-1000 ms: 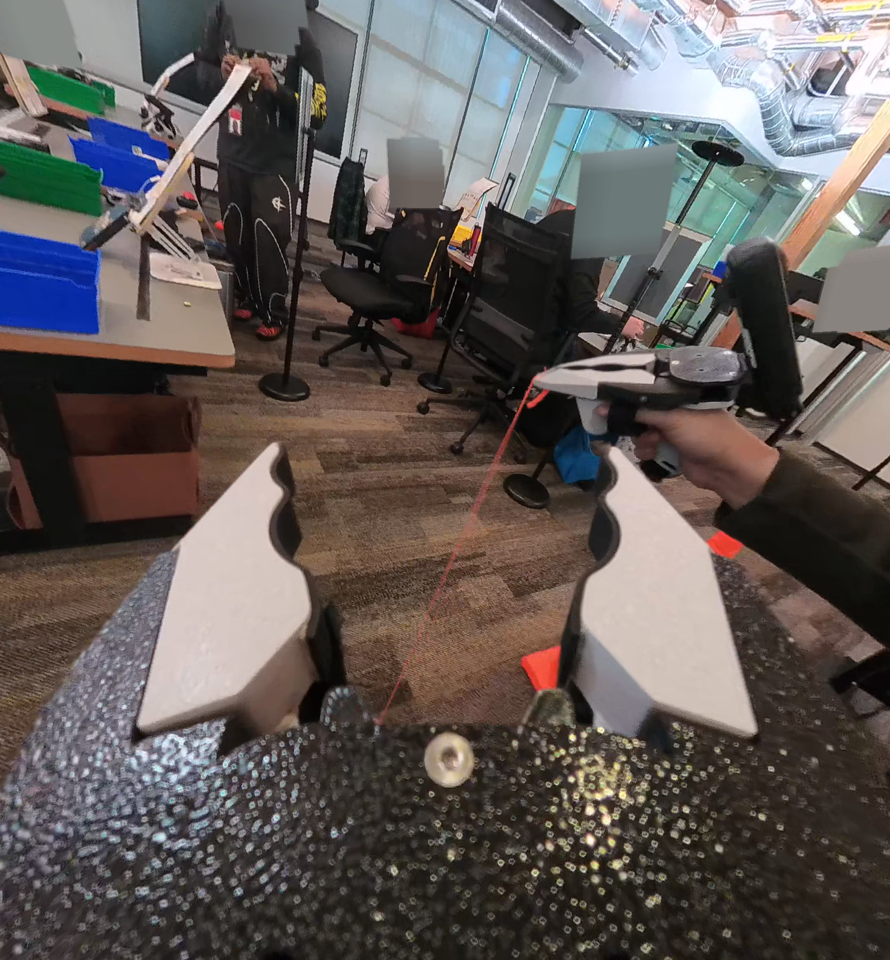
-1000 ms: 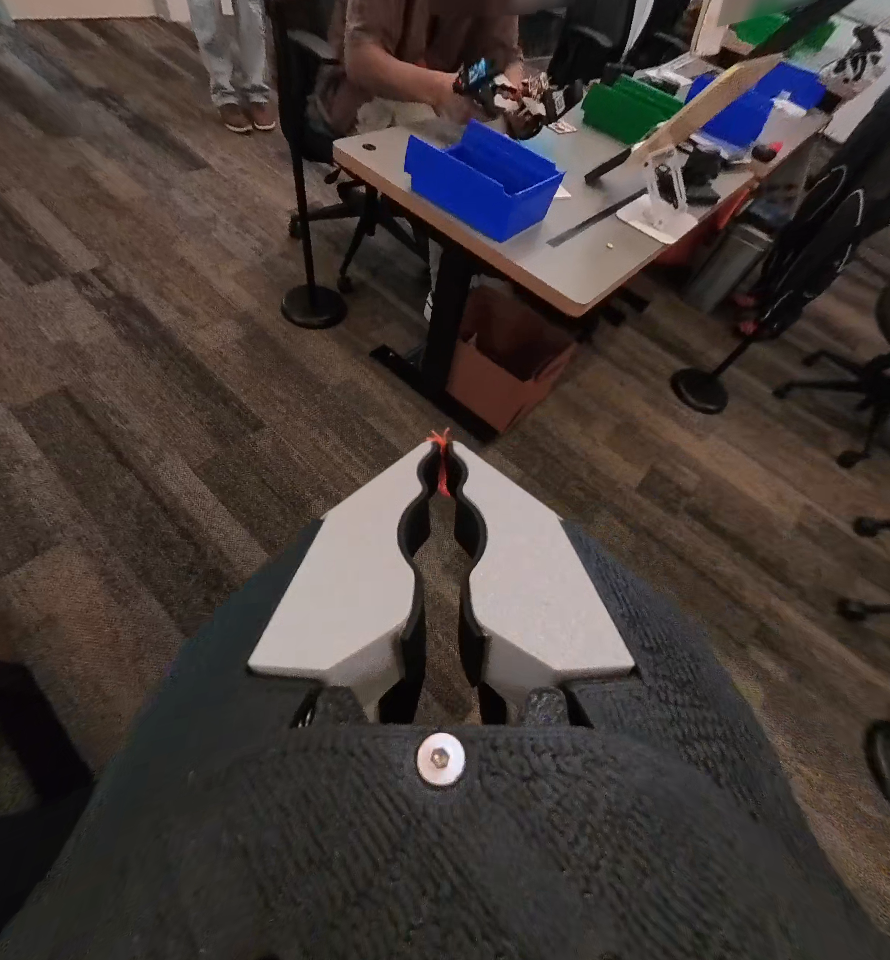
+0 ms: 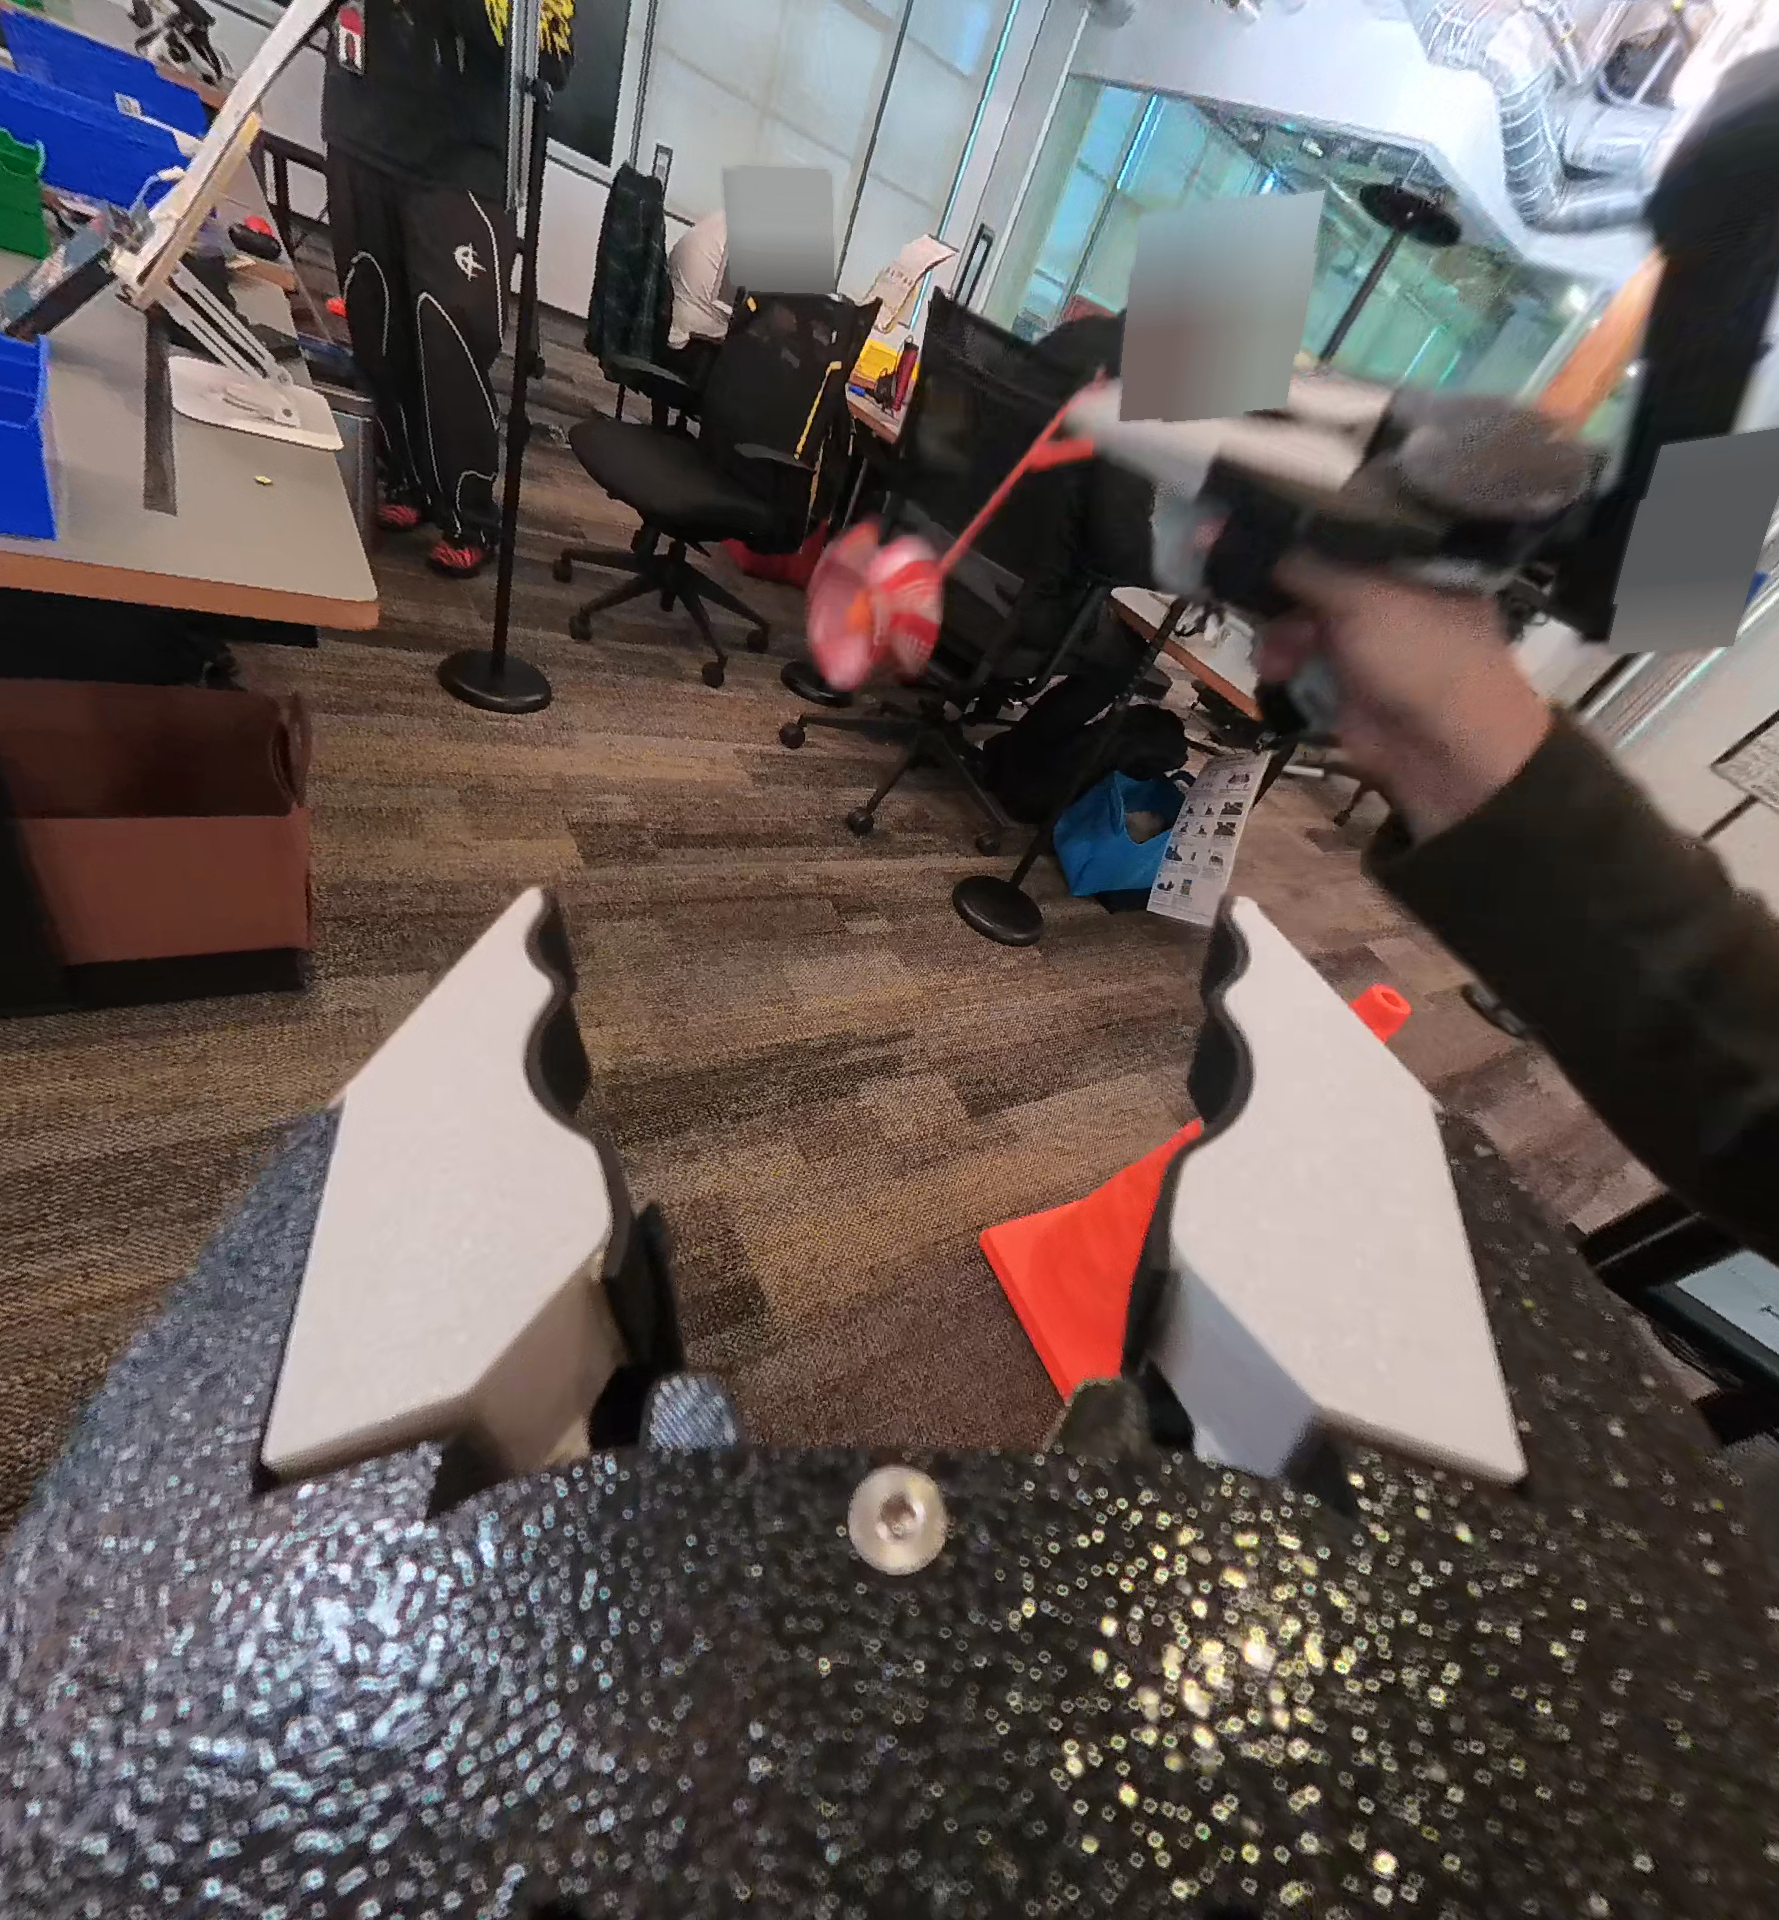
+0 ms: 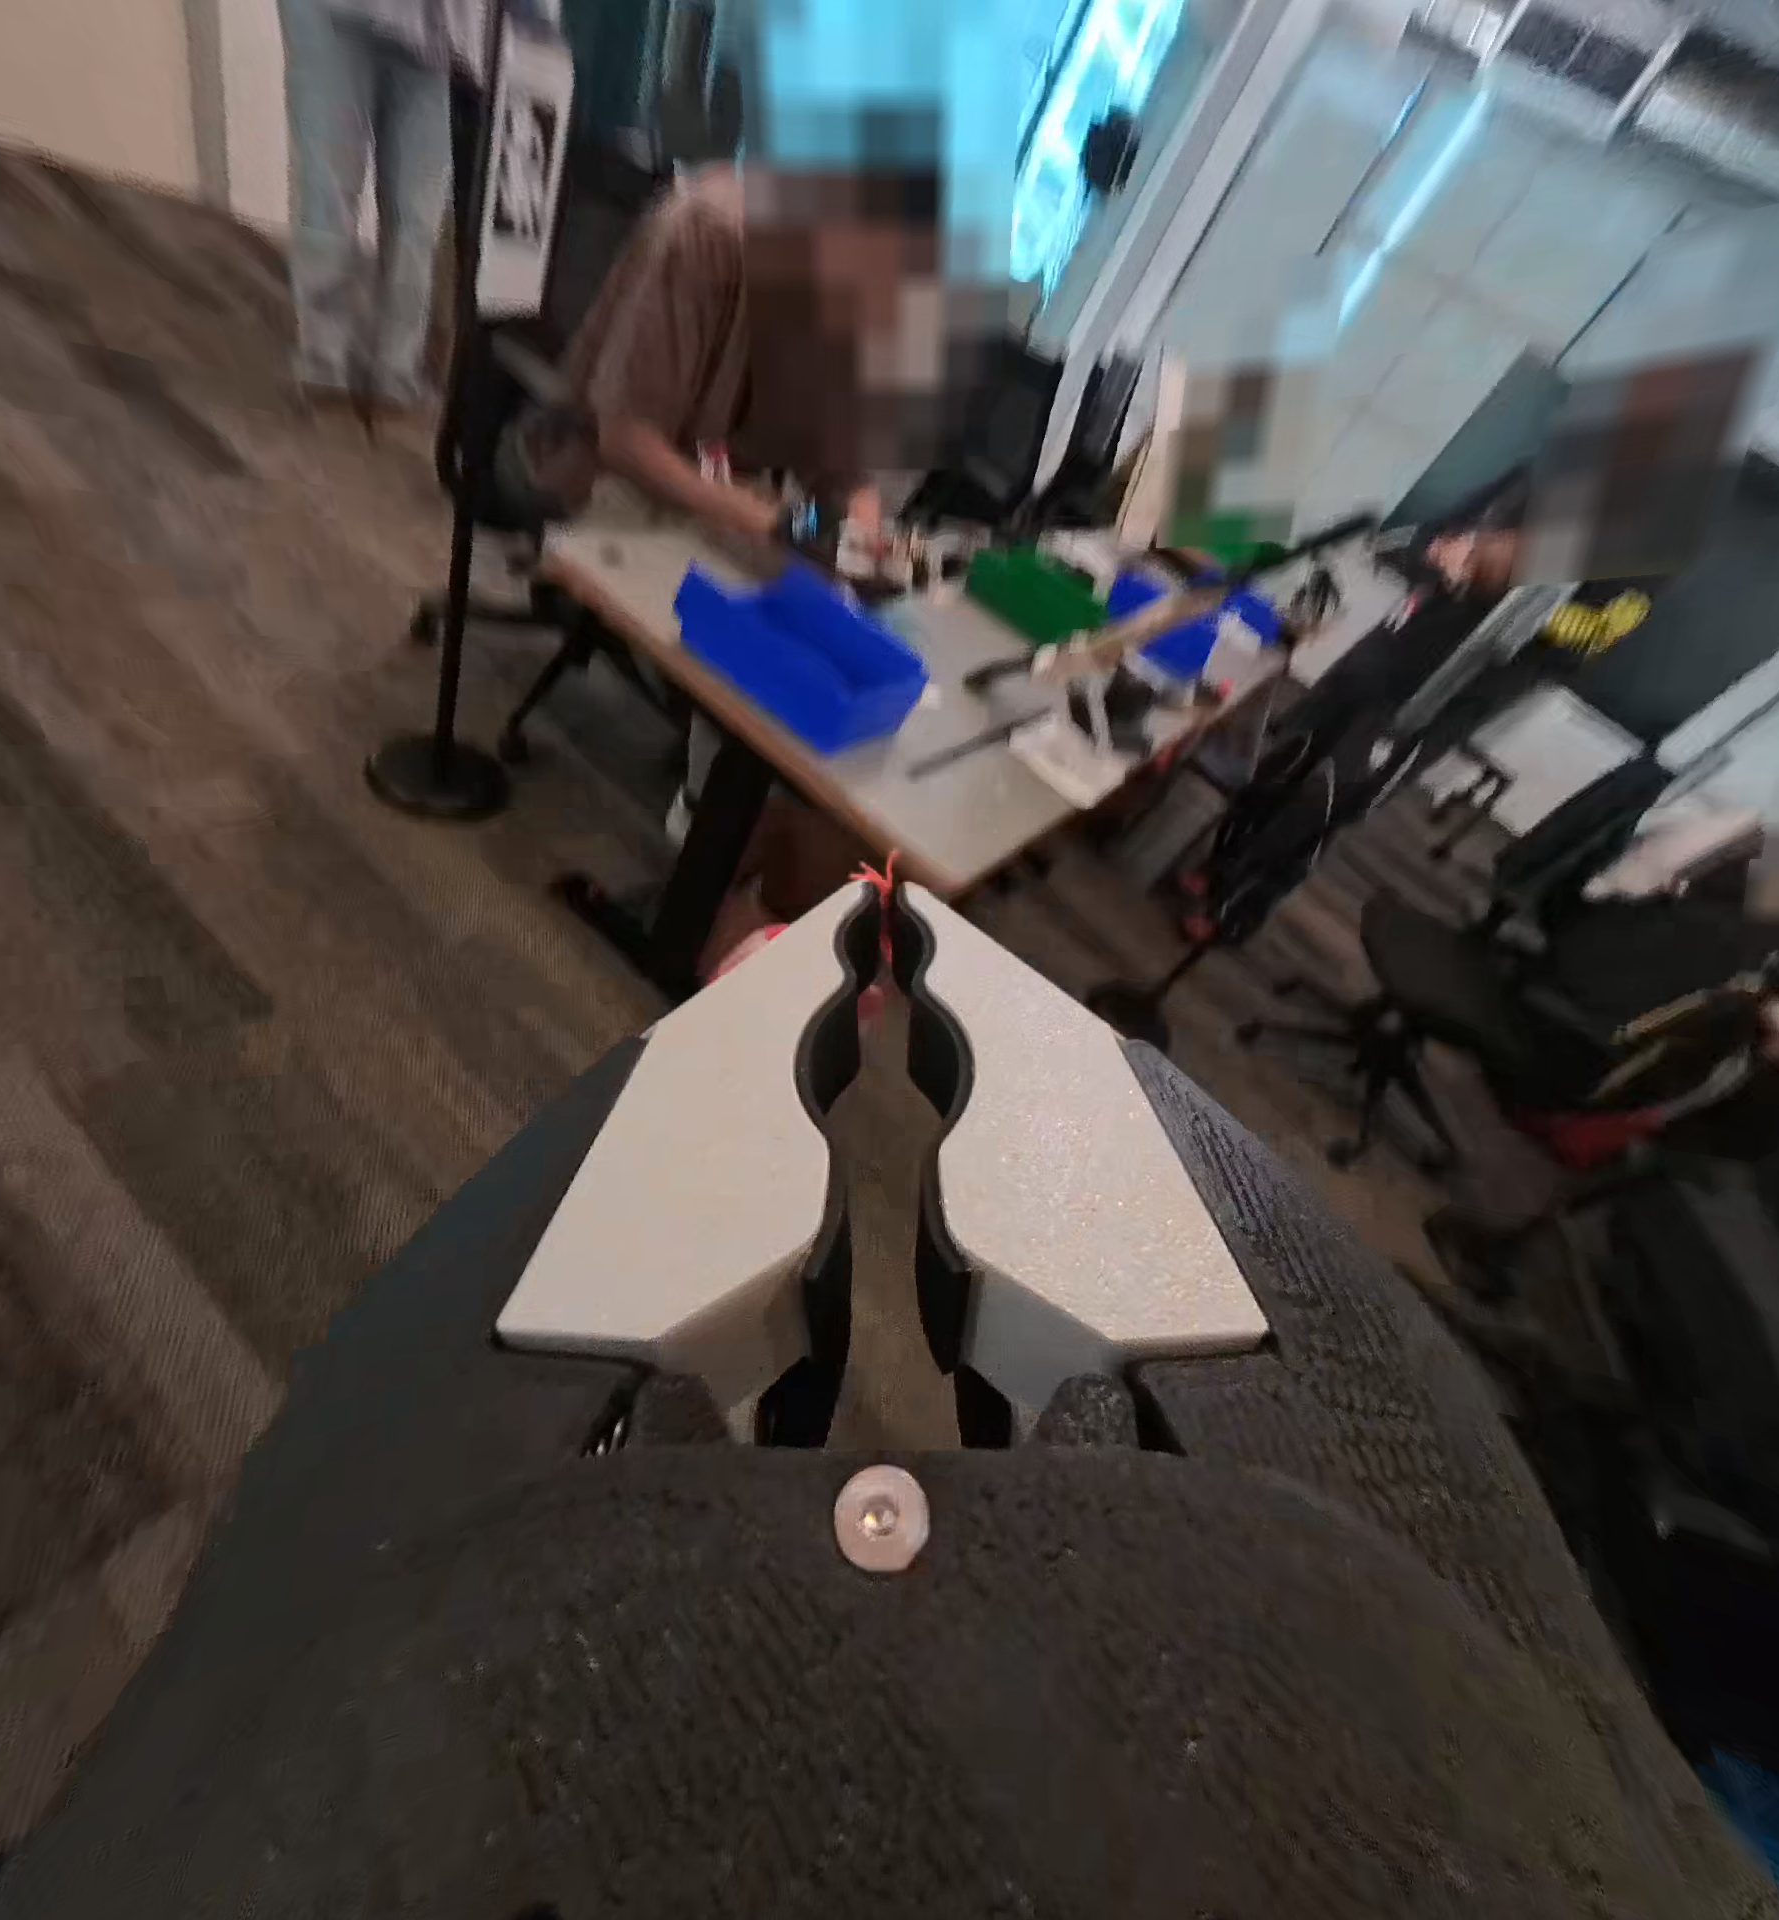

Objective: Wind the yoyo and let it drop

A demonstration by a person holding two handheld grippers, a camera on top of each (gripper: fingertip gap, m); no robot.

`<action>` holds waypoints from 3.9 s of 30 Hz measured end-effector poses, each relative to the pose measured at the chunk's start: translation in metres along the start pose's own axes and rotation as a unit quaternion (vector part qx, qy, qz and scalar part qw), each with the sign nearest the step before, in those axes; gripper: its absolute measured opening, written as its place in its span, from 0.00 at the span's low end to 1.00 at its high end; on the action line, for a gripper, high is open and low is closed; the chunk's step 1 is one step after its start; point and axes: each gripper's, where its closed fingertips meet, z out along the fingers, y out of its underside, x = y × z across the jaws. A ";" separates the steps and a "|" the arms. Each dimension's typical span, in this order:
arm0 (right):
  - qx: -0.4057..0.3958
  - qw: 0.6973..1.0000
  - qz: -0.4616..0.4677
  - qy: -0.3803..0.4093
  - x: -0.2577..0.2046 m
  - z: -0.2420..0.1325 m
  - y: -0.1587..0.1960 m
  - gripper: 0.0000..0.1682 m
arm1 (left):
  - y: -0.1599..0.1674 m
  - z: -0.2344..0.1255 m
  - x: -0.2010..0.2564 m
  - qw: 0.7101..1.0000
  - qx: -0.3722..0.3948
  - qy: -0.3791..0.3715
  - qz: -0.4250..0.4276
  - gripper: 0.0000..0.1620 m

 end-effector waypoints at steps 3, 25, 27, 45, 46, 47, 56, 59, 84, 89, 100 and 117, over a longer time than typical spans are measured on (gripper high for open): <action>-0.060 0.998 0.024 -0.008 -0.021 0.010 0.065 0.00 | 0.003 0.002 -0.001 1.000 -0.007 -0.002 -0.002 0.73; 0.313 0.942 -0.066 0.098 0.170 -0.141 -0.321 0.00 | 0.017 0.013 0.010 0.999 -0.043 0.019 -0.010 0.74; 0.283 0.953 -0.075 0.084 0.162 -0.129 -0.309 0.00 | 0.013 0.012 0.010 0.999 -0.041 0.015 -0.003 0.74; 0.056 0.998 -0.011 -0.011 0.059 -0.018 -0.063 0.00 | 0.019 0.014 0.017 0.998 -0.050 0.025 -0.012 0.74; 0.026 0.999 0.002 -0.029 0.037 -0.011 -0.026 0.00 | 0.020 0.014 0.016 0.998 -0.051 0.023 -0.013 0.74; 0.000 0.999 0.016 -0.047 0.014 -0.005 0.009 0.00 | 0.020 0.014 0.015 0.998 -0.052 0.023 -0.014 0.74; -0.124 0.987 0.023 -0.100 -0.041 0.029 0.109 0.00 | 0.017 0.016 0.011 0.998 -0.050 0.022 -0.013 0.74; -0.114 0.986 0.020 -0.122 -0.018 0.039 0.068 0.00 | 0.021 0.016 0.014 0.998 -0.053 0.027 -0.015 0.74; 0.123 0.992 0.006 -0.012 0.047 -0.033 -0.127 0.00 | 0.012 0.003 0.012 0.999 -0.044 -0.001 0.018 0.76; 0.017 0.996 0.077 -0.041 -0.004 -0.008 -0.013 0.00 | 0.019 0.002 0.007 0.998 -0.057 -0.006 0.007 0.76; -0.149 0.983 0.077 -0.071 -0.051 0.030 0.123 0.00 | 0.023 0.004 0.004 0.998 -0.065 -0.009 0.003 0.76; 0.319 0.934 -0.130 0.099 0.142 -0.146 -0.360 0.00 | -0.004 0.053 0.051 0.999 -0.006 0.041 0.031 0.91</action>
